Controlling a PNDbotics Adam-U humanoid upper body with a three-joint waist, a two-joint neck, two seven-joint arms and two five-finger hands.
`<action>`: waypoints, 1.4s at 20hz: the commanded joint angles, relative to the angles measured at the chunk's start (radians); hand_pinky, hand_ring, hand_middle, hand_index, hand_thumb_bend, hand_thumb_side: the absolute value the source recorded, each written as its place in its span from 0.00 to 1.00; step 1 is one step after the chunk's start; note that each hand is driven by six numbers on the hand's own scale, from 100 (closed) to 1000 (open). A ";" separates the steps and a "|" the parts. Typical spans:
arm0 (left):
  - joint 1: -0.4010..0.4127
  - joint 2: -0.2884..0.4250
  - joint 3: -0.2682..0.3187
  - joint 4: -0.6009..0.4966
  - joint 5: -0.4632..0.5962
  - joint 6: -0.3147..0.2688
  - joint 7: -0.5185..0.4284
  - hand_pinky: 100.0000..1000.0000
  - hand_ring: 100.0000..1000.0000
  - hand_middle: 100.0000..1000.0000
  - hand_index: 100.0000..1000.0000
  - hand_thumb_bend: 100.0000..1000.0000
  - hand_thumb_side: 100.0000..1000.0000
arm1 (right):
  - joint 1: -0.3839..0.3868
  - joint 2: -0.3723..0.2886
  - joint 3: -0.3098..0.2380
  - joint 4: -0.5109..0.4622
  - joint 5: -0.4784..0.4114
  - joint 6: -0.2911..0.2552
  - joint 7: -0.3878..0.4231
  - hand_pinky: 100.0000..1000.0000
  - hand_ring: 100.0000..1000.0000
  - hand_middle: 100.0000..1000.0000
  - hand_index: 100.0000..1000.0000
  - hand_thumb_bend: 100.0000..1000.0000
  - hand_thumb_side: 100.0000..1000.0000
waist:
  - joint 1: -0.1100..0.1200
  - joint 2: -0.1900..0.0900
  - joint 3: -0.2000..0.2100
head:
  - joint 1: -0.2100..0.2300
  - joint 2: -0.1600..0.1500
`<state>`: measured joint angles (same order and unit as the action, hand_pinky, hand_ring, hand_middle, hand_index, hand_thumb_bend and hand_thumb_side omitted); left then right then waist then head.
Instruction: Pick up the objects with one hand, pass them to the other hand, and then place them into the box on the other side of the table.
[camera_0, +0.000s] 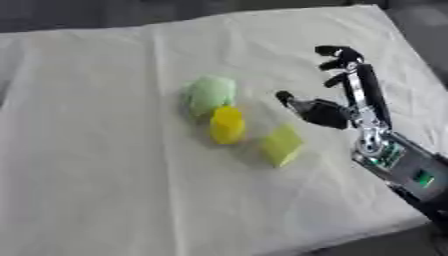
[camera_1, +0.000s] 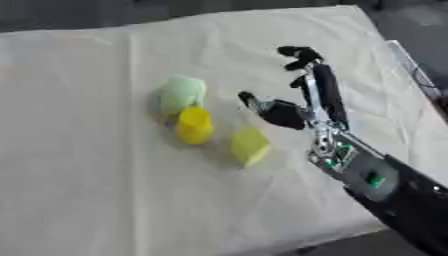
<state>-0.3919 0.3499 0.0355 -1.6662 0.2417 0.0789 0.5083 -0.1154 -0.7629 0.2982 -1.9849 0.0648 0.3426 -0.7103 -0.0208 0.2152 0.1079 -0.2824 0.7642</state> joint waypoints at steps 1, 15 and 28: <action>-0.003 0.024 0.015 -0.017 -0.008 -0.002 0.008 0.78 0.64 0.72 0.73 0.12 0.61 | -0.013 -0.038 -0.002 -0.015 0.004 0.000 0.012 0.52 0.69 0.75 0.79 0.60 0.17 | 0.015 0.004 0.000 | 0.047 0.006; 0.003 0.031 0.020 -0.018 -0.011 -0.004 0.012 0.80 0.65 0.71 0.73 0.12 0.61 | -0.055 -0.101 0.011 -0.015 0.011 0.049 0.116 0.58 0.72 0.77 0.81 0.64 0.20 | 0.002 -0.004 0.002 | 0.069 0.006; 0.024 0.048 0.029 -0.012 0.001 -0.008 0.019 0.80 0.64 0.71 0.73 0.13 0.61 | -0.162 -0.220 -0.024 -0.015 0.055 0.090 0.595 0.73 0.78 0.81 0.84 0.61 0.25 | -0.016 -0.019 -0.003 | 0.014 0.006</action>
<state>-0.3600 0.3612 0.0528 -1.6661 0.2413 0.0739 0.5252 -0.2634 -0.9414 0.2919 -1.9851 0.1182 0.4257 -0.1355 -0.0256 0.2171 0.1052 -0.2607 0.7645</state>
